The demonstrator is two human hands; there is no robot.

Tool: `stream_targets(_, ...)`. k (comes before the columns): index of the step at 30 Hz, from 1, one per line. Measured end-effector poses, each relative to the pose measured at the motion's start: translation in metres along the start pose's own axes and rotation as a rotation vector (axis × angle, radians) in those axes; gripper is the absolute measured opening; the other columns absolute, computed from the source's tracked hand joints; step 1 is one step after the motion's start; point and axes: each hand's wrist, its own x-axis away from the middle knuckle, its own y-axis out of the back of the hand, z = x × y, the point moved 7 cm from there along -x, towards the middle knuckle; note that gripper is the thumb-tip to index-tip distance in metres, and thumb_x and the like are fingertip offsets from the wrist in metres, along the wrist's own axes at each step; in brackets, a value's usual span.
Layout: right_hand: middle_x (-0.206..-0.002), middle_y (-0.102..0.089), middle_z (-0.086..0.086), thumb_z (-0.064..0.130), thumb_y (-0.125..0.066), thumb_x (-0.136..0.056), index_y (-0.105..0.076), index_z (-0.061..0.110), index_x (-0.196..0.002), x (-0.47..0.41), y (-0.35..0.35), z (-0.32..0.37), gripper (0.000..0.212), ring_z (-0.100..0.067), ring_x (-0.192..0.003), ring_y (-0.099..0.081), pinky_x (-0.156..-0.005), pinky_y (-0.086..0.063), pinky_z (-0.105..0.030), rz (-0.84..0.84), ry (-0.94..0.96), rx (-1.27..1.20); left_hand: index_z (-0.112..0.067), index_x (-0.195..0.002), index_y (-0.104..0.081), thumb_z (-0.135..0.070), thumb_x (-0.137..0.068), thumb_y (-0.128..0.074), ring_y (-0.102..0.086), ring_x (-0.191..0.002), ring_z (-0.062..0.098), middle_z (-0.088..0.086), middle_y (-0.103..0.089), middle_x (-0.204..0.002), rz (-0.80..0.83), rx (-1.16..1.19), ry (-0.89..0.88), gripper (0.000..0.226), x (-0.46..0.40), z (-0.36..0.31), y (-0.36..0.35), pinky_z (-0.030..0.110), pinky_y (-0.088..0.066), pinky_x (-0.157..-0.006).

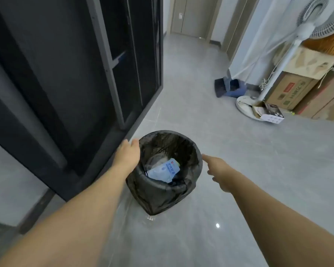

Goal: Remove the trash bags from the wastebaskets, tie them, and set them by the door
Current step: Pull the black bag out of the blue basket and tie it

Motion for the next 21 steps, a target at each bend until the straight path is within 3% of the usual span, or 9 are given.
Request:
stream_targets(3, -0.144, -0.044, -0.013, 0.042, -0.042, -0.1, -0.041, 0.004, -0.14, -0.017, -0.006, -0.014, 0.055, -0.033, -0.129, -0.046, -0.103, -0.037, -0.043, -0.064, -0.019, 0.046, -0.004, -0.135, -0.049, -0.053, -0.093, -0.028, -0.049, -0.124, 0.036, 0.018, -0.05, -0.139, -0.004, 0.105, 0.166, 0.068, -0.022, 0.045, -0.01, 0.04, -0.038, -0.098)
stream_targets(5, -0.128, -0.054, -0.016, 0.046, -0.044, -0.097, -0.046, 0.003, -0.133, -0.029, -0.009, -0.023, 0.057, -0.034, -0.116, -0.054, -0.096, -0.044, -0.045, -0.11, -0.033, 0.059, -0.01, -0.123, -0.059, -0.071, -0.075, -0.029, -0.059, -0.112, 0.035, 0.015, -0.06, -0.128, 0.061, 0.123, 0.166, 0.083, -0.042, 0.068, -0.022, 0.043, -0.044, -0.099)
stream_targets(6, -0.119, -0.057, -0.016, 0.049, -0.044, -0.096, -0.048, 0.002, -0.129, -0.033, -0.011, -0.026, 0.058, -0.034, -0.109, -0.058, -0.091, -0.047, -0.044, -0.13, -0.041, 0.071, -0.012, -0.113, -0.063, -0.074, -0.07, -0.029, -0.063, -0.103, 0.035, 0.014, -0.065, -0.117, 0.088, 0.113, 0.142, 0.082, -0.045, 0.071, -0.024, 0.047, -0.049, -0.096)
stream_targets(9, -0.103, -0.066, -0.019, 0.054, -0.041, -0.094, -0.055, -0.003, -0.114, -0.045, -0.015, -0.027, 0.062, -0.033, -0.093, -0.065, -0.083, -0.051, -0.042, -0.184, -0.044, 0.232, -0.009, -0.089, -0.059, -0.061, -0.087, -0.032, -0.066, -0.084, 0.035, 0.016, -0.066, -0.093, 0.123, -0.036, 0.023, 0.059, -0.044, 0.062, -0.025, 0.048, -0.055, -0.085)
stream_targets(12, -0.085, -0.069, -0.018, 0.055, -0.033, -0.097, -0.059, -0.002, -0.093, -0.055, -0.016, -0.02, 0.063, -0.029, -0.072, -0.063, -0.073, -0.049, -0.036, -0.231, -0.045, 0.531, -0.014, -0.101, -0.057, -0.056, -0.094, -0.029, -0.059, -0.098, 0.033, 0.012, -0.062, -0.11, 0.112, -0.329, -0.091, 0.051, -0.042, 0.057, -0.025, 0.039, -0.049, -0.084)
stream_targets(14, -0.095, -0.069, -0.016, 0.048, -0.031, -0.099, -0.059, 0.002, -0.096, -0.061, -0.017, -0.018, 0.053, -0.03, -0.081, -0.065, -0.073, -0.047, -0.035, -0.231, -0.039, 0.698, -0.017, -0.104, -0.058, -0.049, -0.098, -0.027, -0.057, -0.098, 0.031, 0.011, -0.062, -0.114, 0.066, -0.487, -0.135, 0.045, -0.046, 0.054, -0.022, 0.037, -0.045, -0.08)
stream_targets(16, -0.11, -0.063, -0.013, 0.028, -0.03, -0.1, -0.055, 0.011, -0.125, -0.068, -0.02, -0.021, 0.039, -0.031, -0.099, -0.062, -0.081, -0.047, -0.037, -0.182, -0.038, 0.853, -0.018, -0.107, -0.06, -0.043, -0.1, -0.025, -0.058, -0.101, 0.032, 0.012, -0.062, -0.116, 0.002, -0.585, -0.148, 0.044, -0.049, 0.049, -0.019, 0.036, -0.043, -0.079)
stream_targets(18, -0.121, -0.059, -0.013, 0.015, -0.028, -0.099, -0.043, 0.018, -0.141, -0.068, -0.022, -0.02, 0.045, -0.031, -0.112, -0.058, -0.089, -0.046, -0.038, -0.165, -0.033, 0.954, -0.015, -0.112, -0.061, -0.039, -0.101, -0.025, -0.058, -0.104, 0.033, 0.013, -0.062, -0.118, -0.039, -0.666, -0.159, 0.045, -0.049, 0.042, -0.018, 0.036, -0.041, -0.078)
stream_targets(21, -0.12, -0.062, -0.009, 0.022, -0.032, -0.103, -0.055, 0.014, -0.127, -0.067, -0.015, -0.012, 0.034, -0.03, -0.111, -0.059, -0.085, -0.046, -0.034, -0.275, 0.032, 0.982, -0.013, -0.111, -0.061, -0.035, -0.102, -0.028, -0.059, -0.104, 0.033, 0.012, -0.063, -0.116, -0.069, -0.768, -0.203, 0.041, -0.047, 0.032, -0.018, 0.035, -0.04, -0.075)
